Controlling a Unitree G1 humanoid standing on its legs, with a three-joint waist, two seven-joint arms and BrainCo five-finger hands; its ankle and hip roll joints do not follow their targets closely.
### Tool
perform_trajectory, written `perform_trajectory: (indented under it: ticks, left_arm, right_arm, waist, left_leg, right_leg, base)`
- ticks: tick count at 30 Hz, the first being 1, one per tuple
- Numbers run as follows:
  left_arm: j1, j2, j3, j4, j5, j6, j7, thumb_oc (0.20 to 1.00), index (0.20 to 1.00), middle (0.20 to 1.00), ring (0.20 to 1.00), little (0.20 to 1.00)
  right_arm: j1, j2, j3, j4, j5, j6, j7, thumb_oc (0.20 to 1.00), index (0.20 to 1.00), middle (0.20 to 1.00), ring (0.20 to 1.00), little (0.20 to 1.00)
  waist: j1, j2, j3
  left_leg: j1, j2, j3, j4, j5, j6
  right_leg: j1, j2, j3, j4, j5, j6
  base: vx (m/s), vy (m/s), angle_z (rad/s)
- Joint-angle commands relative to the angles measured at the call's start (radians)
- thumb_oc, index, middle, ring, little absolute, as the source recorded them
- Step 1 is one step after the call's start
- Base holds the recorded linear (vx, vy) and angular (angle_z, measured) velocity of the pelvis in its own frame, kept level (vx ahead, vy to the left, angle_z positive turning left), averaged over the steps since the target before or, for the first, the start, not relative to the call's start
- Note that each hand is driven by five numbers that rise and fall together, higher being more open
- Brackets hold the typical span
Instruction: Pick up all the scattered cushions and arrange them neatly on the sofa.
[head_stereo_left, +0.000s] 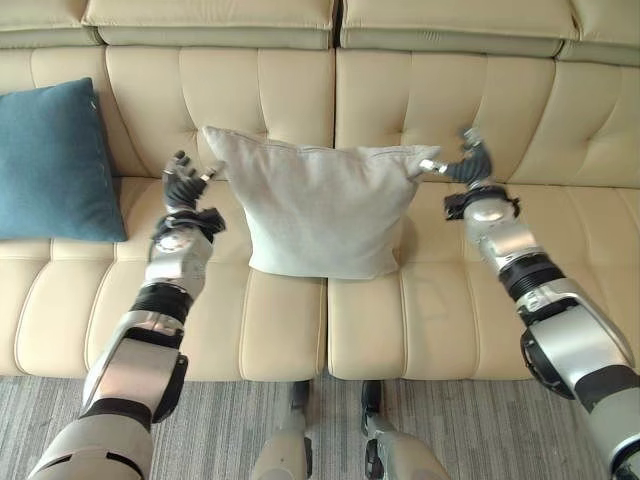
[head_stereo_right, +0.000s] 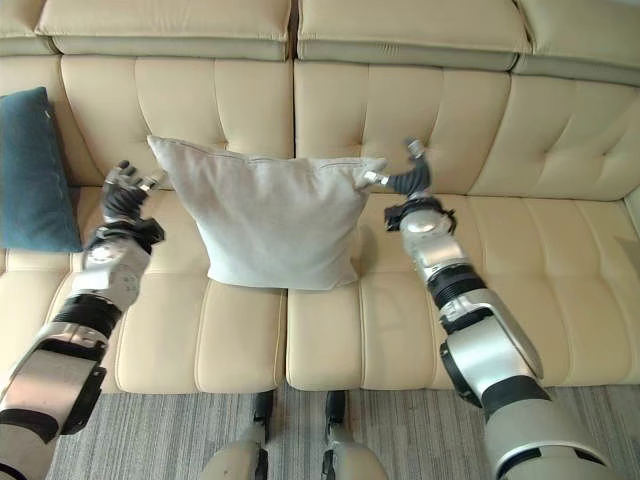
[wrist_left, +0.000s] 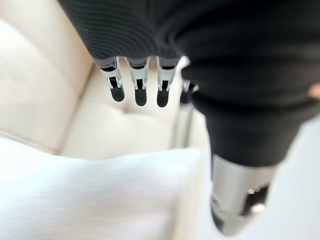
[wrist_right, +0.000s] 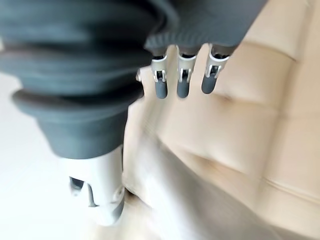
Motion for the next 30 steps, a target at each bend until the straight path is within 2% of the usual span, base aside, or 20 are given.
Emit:
perform_trajectory:
  ticks: [1, 2, 3, 4, 5, 7, 10, 11, 13, 14, 18, 19, 21, 22, 27, 29, 30]
  left_arm:
    - [0.102, 0.013, 0.025, -0.008, -0.031, -0.08, 0.023, 1.0, 1.0, 1.0, 1.0, 1.0]
    - [0.153, 0.008, 0.052, -0.043, -0.02, -0.081, 0.021, 1.0, 1.0, 1.0, 1.0, 1.0]
    - [0.311, -0.032, 0.115, -0.163, 0.005, -0.084, 0.023, 1.0, 1.0, 1.0, 1.0, 1.0]
    - [0.391, -0.064, 0.144, -0.213, 0.025, -0.075, 0.023, 1.0, 1.0, 1.0, 1.0, 1.0]
    - [0.402, -0.067, 0.144, -0.222, 0.028, -0.072, 0.025, 1.0, 1.0, 1.0, 1.0, 1.0]
    - [0.529, -0.121, 0.182, -0.27, 0.08, -0.052, 0.02, 1.0, 1.0, 1.0, 1.0, 1.0]
    - [0.664, -0.181, 0.185, -0.289, 0.17, -0.001, -0.025, 1.0, 1.0, 1.0, 1.0, 1.0]
    - [0.732, -0.216, 0.157, -0.287, 0.21, 0.034, -0.059, 1.0, 1.0, 1.0, 1.0, 1.0]
    - [0.756, -0.227, 0.14, -0.277, 0.232, 0.05, -0.074, 1.0, 1.0, 1.0, 1.0, 1.0]
    - [0.807, -0.258, 0.115, -0.267, 0.254, 0.076, -0.111, 1.0, 1.0, 1.0, 1.0, 1.0]
    - [0.841, -0.278, 0.048, -0.229, 0.285, 0.108, -0.149, 1.0, 1.0, 1.0, 1.0, 1.0]
    - [0.85, -0.269, 0.008, -0.223, 0.324, 0.117, -0.169, 1.0, 1.0, 1.0, 1.0, 1.0]
    - [0.849, -0.26, -0.006, -0.219, 0.345, 0.121, -0.176, 1.0, 1.0, 1.0, 1.0, 1.0]
    - [0.841, -0.222, -0.023, -0.229, 0.433, 0.116, -0.173, 1.0, 1.0, 1.0, 1.0, 1.0]
    - [0.801, -0.169, -0.048, -0.223, 0.549, 0.11, -0.158, 1.0, 1.0, 1.0, 1.0, 1.0]
    - [0.793, -0.164, -0.044, -0.226, 0.549, 0.108, -0.15, 1.0, 1.0, 1.0, 1.0, 1.0]
    - [0.768, -0.161, -0.034, -0.223, 0.522, 0.101, -0.133, 1.0, 1.0, 1.0, 1.0, 1.0]
  right_arm:
    - [0.153, -0.062, -0.032, -0.032, -0.009, -0.056, -0.031, 1.0, 1.0, 1.0, 1.0, 1.0]
    - [0.21, -0.075, -0.059, -0.068, -0.02, -0.058, -0.022, 1.0, 1.0, 1.0, 1.0, 1.0]
    - [0.354, -0.096, -0.115, -0.175, -0.071, -0.042, 0.005, 1.0, 1.0, 1.0, 1.0, 1.0]
    - [0.433, -0.085, -0.145, -0.232, -0.095, -0.032, 0.022, 1.0, 1.0, 1.0, 1.0, 1.0]
    - [0.445, -0.084, -0.146, -0.241, -0.098, -0.028, 0.022, 1.0, 1.0, 1.0, 1.0, 1.0]
    - [0.579, -0.056, -0.201, -0.301, -0.134, -0.015, 0.053, 1.0, 1.0, 1.0, 1.0, 1.0]
    - [0.722, -0.008, -0.229, -0.334, -0.191, 0.001, 0.1, 1.0, 1.0, 1.0, 1.0, 1.0]
    - [0.787, 0.038, -0.227, -0.341, -0.217, 0.013, 0.126, 1.0, 1.0, 1.0, 1.0, 1.0]
    - [0.817, 0.072, -0.216, -0.329, -0.209, 0.013, 0.138, 1.0, 1.0, 1.0, 1.0, 1.0]
    - [0.87, 0.117, -0.202, -0.321, -0.207, 0.021, 0.175, 1.0, 1.0, 1.0, 1.0, 1.0]
    - [0.897, 0.158, -0.162, -0.265, -0.186, 0.019, 0.202, 1.0, 1.0, 1.0, 1.0, 1.0]
    - [0.905, 0.175, -0.147, -0.239, -0.172, 0.015, 0.213, 1.0, 1.0, 1.0, 1.0, 1.0]
    - [0.905, 0.172, -0.142, -0.229, -0.172, 0.011, 0.211, 1.0, 1.0, 1.0, 1.0, 1.0]
    - [0.906, 0.173, -0.142, -0.213, -0.165, 0.005, 0.208, 1.0, 1.0, 1.0, 1.0, 1.0]
    - [0.919, 0.155, -0.157, -0.198, -0.166, -0.008, 0.189, 1.0, 1.0, 1.0, 1.0, 1.0]
    - [0.919, 0.155, -0.163, -0.197, -0.164, -0.011, 0.182, 1.0, 1.0, 1.0, 1.0, 1.0]
    - [0.899, 0.159, -0.167, -0.17, -0.153, -0.01, 0.167, 1.0, 1.0, 1.0, 1.0, 1.0]
  waist:
    - [0.014, 0.0, -0.112]
    - [0.014, 0.0, -0.119]
    - [0.014, -0.001, -0.131]
    - [0.015, 0.0, -0.138]
    - [0.015, 0.0, -0.142]
    - [0.015, -0.001, -0.154]
    - [0.016, 0.0, -0.159]
    - [0.016, 0.001, -0.163]
    - [0.016, 0.001, -0.163]
    - [0.013, 0.001, -0.162]
    - [0.012, 0.001, -0.158]
    - [0.008, 0.001, -0.156]
    - [0.007, 0.001, -0.155]
    - [0.003, -0.001, -0.152]
    - [-0.011, -0.013, -0.123]
    - [-0.014, -0.014, -0.112]
    - [-0.017, -0.012, -0.081]
  left_leg:
    - [0.08, -0.05, 0.013, -0.007, -0.143, 0.0]
    - [0.088, -0.052, 0.011, -0.007, -0.145, 0.0]
    - [0.105, -0.054, 0.008, -0.007, -0.149, 0.003]
    - [0.11, -0.055, 0.005, -0.007, -0.151, 0.005]
    - [0.112, -0.055, 0.005, -0.007, -0.151, 0.005]
    - [0.122, -0.056, 0.004, -0.007, -0.154, 0.009]
    - [0.13, -0.057, 0.002, -0.007, -0.155, 0.013]
    - [0.133, -0.058, 0.001, -0.007, -0.152, 0.016]
    - [0.134, -0.058, 0.002, -0.007, -0.152, 0.018]
    - [0.135, -0.059, 0.003, -0.007, -0.151, 0.022]
    - [0.139, -0.06, 0.005, -0.007, -0.15, 0.025]
    - [0.142, -0.061, 0.009, -0.007, -0.151, 0.026]
    - [0.143, -0.061, 0.012, -0.007, -0.151, 0.026]
    - [0.141, -0.06, 0.016, -0.007, -0.151, 0.028]
    - [0.13, -0.061, 0.032, -0.007, -0.149, 0.038]
    - [0.126, -0.061, 0.038, -0.007, -0.148, 0.041]
    - [0.117, -0.054, 0.054, -0.007, -0.14, 0.043]
  right_leg:
    - [0.076, -0.028, 0.007, -0.001, -0.148, 0.064]
    - [0.085, -0.029, 0.005, -0.002, -0.149, 0.065]
    - [0.104, -0.032, 0.001, -0.003, -0.15, 0.066]
    - [0.111, -0.033, 0.001, -0.004, -0.151, 0.066]
    - [0.112, -0.033, 0.0, -0.004, -0.151, 0.066]
    - [0.123, -0.037, -0.001, -0.005, -0.152, 0.067]
    - [0.133, -0.04, -0.005, -0.005, -0.153, 0.066]
    - [0.137, -0.042, -0.008, -0.005, -0.15, 0.067]
    - [0.138, -0.043, -0.008, -0.005, -0.148, 0.068]
    - [0.139, -0.043, -0.007, -0.005, -0.147, 0.069]
    - [0.141, -0.045, -0.004, -0.005, -0.142, 0.071]
    - [0.14, -0.047, -0.001, -0.005, -0.137, 0.073]
    - [0.139, -0.047, 0.002, -0.005, -0.135, 0.074]
    - [0.132, -0.048, 0.007, -0.004, -0.128, 0.077]
    - [0.1, -0.049, 0.019, 0.012, -0.115, 0.085]
    - [0.085, -0.05, 0.023, 0.026, -0.113, 0.088]
    - [0.041, -0.05, 0.027, 0.085, -0.111, 0.093]
  base:
    - [0.1, 0.012, 0.06]
    - [0.08, 0.003, 0.07]
    - [0.05, -0.004, 0.04]
    - [0.03, -0.004, 0.04]
    - [0.0, 0.0, 0.0]
    - [0.0, 0.0, 0.0]
    - [-0.04, 0.005, -0.02]
    - [-0.1, 0.016, 0.01]
    - [-0.08, 0.017, 0.03]
    - [-0.05, 0.013, 0.03]
    - [-0.09, 0.035, -0.03]
    - [-0.09, 0.055, -0.02]
    - [-0.09, 0.065, -0.02]
    - [-0.08, 0.069, -0.04]
    - [-0.12, 0.072, -0.16]
    - [-0.16, 0.013, -0.14]
    - [-0.21, 0.007, -0.05]
